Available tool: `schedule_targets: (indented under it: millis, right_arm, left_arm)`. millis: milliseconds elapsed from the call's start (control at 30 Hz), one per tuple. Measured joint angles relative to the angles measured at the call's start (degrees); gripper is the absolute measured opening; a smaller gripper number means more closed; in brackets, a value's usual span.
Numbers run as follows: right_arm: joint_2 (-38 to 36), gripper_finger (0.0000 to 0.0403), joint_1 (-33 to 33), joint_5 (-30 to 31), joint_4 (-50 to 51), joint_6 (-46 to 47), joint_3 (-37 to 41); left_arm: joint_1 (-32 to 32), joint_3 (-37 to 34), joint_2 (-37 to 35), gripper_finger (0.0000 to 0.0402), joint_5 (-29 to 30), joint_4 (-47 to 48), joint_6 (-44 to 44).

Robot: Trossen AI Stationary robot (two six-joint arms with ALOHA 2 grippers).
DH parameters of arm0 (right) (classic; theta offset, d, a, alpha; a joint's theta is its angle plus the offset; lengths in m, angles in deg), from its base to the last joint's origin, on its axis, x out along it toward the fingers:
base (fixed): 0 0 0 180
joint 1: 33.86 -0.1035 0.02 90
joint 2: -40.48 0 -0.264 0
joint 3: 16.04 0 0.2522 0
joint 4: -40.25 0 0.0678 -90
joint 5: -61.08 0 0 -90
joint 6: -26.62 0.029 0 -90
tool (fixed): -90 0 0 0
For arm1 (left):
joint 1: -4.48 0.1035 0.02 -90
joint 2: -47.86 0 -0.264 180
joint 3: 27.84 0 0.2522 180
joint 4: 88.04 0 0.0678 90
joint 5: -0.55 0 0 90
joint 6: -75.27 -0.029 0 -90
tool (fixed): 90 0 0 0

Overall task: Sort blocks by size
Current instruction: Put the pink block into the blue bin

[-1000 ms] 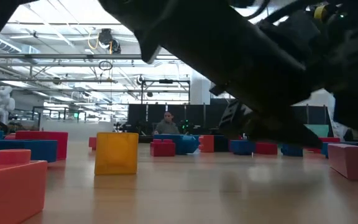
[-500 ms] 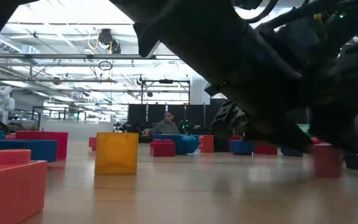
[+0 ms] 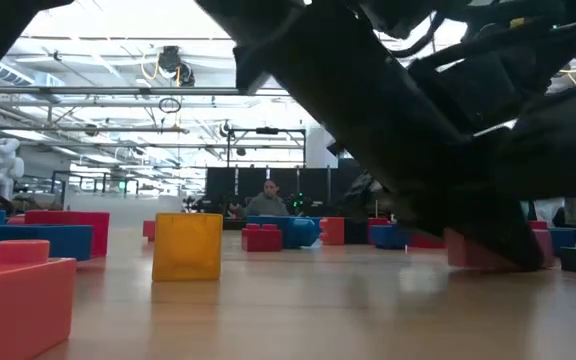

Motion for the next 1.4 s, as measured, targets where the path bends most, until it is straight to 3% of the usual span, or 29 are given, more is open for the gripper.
schedule_targets:
  millis: [133,367,767,933,1400]
  right_arm:
    - [0.0,0.0169,-2.6,-0.8,0.2,-3.1,0.0]
    - [1.2,0.0169,-6.6,-9.0,-2.2,-9.0,0.0]
    - [10.6,0.0169,-12.6,-9.4,-9.5,-17.0,0.0]
    - [13.9,0.0169,-13.2,-13.3,-12.9,-20.3,0.0]
    - [17.0,0.0160,-13.2,-13.7,-16.7,-24.0,0.0]
  left_arm:
    - [1.4,-0.2,-2.2,0.0058,-1.6,3.1,-3.8]
    - [3.1,-0.1,-6.3,0.0058,-2.8,3.3,-12.8]
    - [6.3,-0.1,-7.7,0.0058,-7.3,2.9,-13.3]
    - [7.1,-0.1,-7.7,0.0058,-7.5,2.9,-13.4]
    - [7.7,-0.1,-7.7,0.0058,-11.6,0.0,-20.9]
